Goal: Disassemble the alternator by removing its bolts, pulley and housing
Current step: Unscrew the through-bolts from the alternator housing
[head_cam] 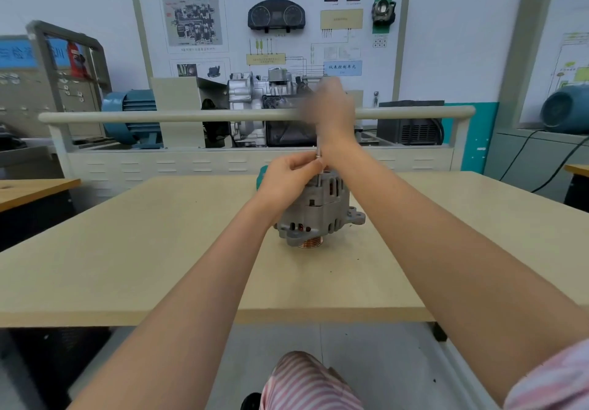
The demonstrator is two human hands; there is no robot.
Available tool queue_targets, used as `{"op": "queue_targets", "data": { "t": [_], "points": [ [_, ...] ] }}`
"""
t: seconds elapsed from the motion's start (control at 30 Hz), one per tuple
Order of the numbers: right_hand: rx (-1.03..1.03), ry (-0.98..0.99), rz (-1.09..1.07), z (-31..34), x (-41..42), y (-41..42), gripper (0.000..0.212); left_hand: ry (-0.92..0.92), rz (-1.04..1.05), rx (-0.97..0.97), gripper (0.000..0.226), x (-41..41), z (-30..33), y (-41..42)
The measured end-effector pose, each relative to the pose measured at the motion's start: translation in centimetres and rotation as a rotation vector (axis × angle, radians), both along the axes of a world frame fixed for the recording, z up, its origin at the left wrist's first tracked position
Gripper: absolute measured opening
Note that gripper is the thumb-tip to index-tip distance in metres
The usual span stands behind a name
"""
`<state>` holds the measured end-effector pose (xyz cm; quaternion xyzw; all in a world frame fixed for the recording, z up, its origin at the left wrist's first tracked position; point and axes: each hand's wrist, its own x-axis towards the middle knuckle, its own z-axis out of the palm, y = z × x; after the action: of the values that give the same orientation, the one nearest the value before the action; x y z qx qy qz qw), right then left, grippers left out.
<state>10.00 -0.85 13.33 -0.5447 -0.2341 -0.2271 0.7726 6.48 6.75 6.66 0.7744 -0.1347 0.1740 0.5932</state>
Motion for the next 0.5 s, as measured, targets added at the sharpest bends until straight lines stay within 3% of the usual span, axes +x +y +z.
{"op": "queue_targets", "data": {
  "t": [0.07,0.17,0.23,0.33,0.4,0.43,0.5],
  "points": [
    [0.18,0.118,0.313,0.5,0.3,-0.7,0.059,0.011,-0.002,-0.002,0.022,0.1,0.0,0.1],
    [0.223,0.129,0.365,0.3,0.4,-0.8,0.061,0.011,0.013,-0.02,0.019,0.3,-0.1,0.1],
    [0.051,0.018,0.085,-0.3,0.0,-0.2,0.053,-0.003,0.03,-0.008,0.017,0.3,-0.2,0.1],
    [-0.528,-0.327,-0.652,-2.6,-0.3,0.7,0.032,-0.003,0.125,0.017,0.025,0.6,-0.1,0.0],
    [-0.832,-0.392,-1.056,-3.3,-0.4,1.0,0.029,0.039,0.195,0.035,0.028,0.7,0.0,0.0],
    [-0.867,-0.387,-1.1,-3.2,-0.5,1.1,0.03,0.053,0.212,0.048,0.027,0.6,0.1,-0.1],
    [-0.769,-0.393,-0.947,-2.8,-0.6,1.1,0.033,0.049,0.197,0.04,0.024,0.5,0.1,-0.1]
  ]
}}
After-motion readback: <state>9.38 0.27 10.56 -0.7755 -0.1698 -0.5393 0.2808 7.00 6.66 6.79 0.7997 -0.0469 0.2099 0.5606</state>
